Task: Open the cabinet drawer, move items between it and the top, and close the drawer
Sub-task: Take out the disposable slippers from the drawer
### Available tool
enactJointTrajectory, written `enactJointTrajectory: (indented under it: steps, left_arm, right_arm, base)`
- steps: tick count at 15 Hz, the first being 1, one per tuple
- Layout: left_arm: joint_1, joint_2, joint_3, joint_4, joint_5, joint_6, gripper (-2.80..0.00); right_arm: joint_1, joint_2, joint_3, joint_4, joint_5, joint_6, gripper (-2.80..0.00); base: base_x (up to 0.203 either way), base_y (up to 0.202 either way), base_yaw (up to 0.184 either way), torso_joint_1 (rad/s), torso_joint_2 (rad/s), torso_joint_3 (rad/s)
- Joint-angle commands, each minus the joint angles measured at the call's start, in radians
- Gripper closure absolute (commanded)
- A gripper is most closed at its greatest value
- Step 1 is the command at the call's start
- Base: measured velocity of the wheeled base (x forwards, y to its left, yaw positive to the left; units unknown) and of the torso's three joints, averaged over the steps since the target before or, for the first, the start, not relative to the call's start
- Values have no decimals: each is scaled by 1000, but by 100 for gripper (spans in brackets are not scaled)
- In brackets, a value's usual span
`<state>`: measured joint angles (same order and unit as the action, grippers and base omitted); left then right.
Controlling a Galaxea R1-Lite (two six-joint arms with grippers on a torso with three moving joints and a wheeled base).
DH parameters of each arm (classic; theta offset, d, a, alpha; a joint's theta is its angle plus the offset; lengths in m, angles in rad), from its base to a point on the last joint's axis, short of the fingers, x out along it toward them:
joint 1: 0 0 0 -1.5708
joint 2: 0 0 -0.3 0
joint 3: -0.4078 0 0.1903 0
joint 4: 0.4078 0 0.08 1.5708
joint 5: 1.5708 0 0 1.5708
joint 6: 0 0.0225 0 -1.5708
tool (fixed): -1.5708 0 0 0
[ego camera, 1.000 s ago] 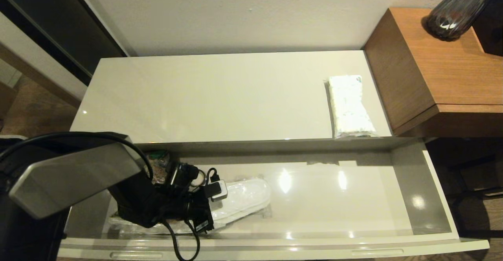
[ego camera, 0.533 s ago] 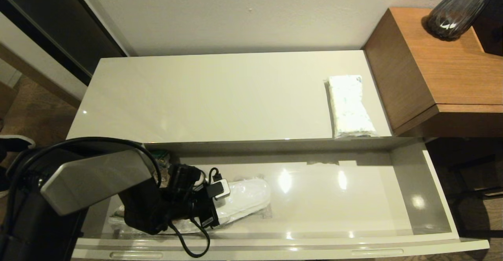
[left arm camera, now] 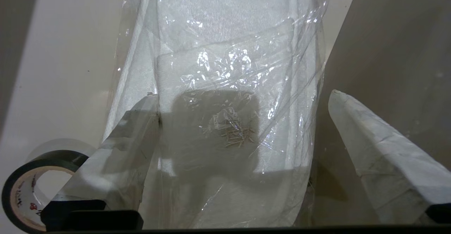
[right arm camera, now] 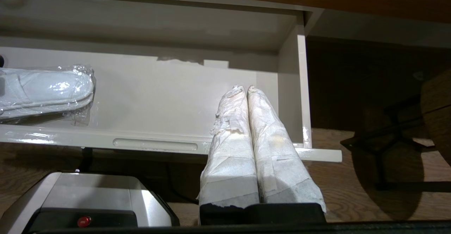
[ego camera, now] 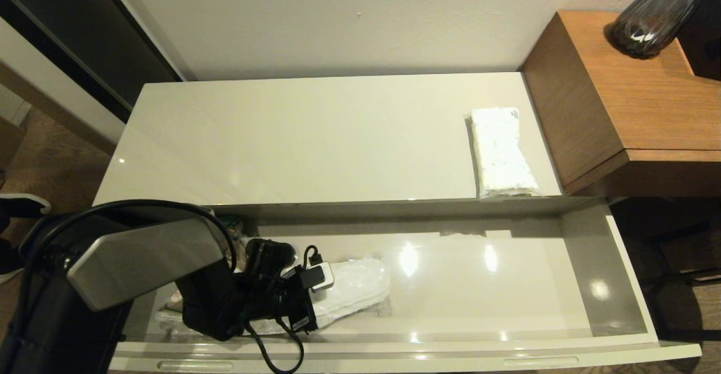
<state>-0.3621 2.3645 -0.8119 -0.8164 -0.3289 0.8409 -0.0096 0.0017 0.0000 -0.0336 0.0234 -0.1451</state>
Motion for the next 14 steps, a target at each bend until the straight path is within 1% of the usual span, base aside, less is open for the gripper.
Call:
enactJointTrajectory:
  steps: [1, 6, 14]
  left_arm:
    - [-1, 20, -14, -12, -1, 4, -280]
    - [2, 52, -61, -12, -1, 3, -280]
    - [5, 56, -62, -14, -2, 1, -280]
  right_arm:
    - [0, 1, 2, 0, 0, -1, 0]
    - [0, 1, 2, 0, 1, -2, 0]
    - [-1, 1, 2, 0, 0, -2, 0]
  base:
    - [0, 0, 0, 0, 0, 0]
    - [0, 0, 0, 0, 0, 0]
    - [0, 0, 0, 0, 0, 0]
